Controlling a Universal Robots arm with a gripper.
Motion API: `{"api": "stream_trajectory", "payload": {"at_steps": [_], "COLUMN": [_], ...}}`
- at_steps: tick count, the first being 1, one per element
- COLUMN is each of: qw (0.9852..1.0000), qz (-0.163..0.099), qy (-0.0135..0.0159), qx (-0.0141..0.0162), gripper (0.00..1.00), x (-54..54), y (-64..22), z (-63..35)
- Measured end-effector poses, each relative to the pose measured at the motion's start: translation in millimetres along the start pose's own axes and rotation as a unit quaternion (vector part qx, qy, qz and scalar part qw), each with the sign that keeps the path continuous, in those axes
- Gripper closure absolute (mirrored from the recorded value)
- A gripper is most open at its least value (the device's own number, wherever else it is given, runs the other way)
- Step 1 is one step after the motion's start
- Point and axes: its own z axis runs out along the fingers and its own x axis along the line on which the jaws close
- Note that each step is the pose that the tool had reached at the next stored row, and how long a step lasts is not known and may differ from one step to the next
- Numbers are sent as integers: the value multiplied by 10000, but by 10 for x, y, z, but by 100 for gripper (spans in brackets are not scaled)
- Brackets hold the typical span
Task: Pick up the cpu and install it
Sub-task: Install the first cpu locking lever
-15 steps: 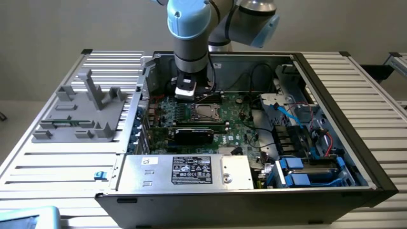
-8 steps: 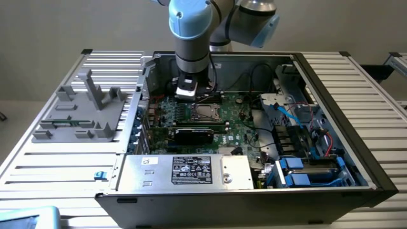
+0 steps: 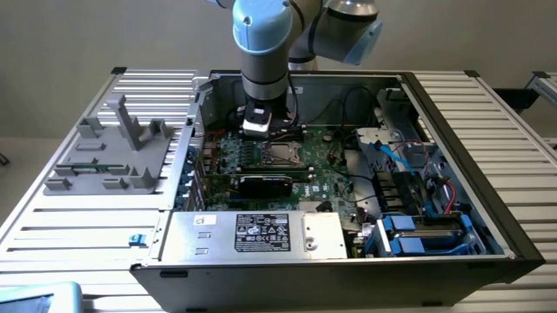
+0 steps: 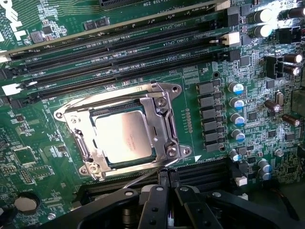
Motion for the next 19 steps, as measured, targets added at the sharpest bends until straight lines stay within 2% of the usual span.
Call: {"api": "stream_trajectory", "payload": {"at_steps": [11, 19], "qw": [10000, 10000], "qz": [39, 48], "qy": [43, 49], "qx": [-53, -53], "gripper": [88, 88], "x": [2, -9], "y": [6, 6], "z": [10, 6]}}
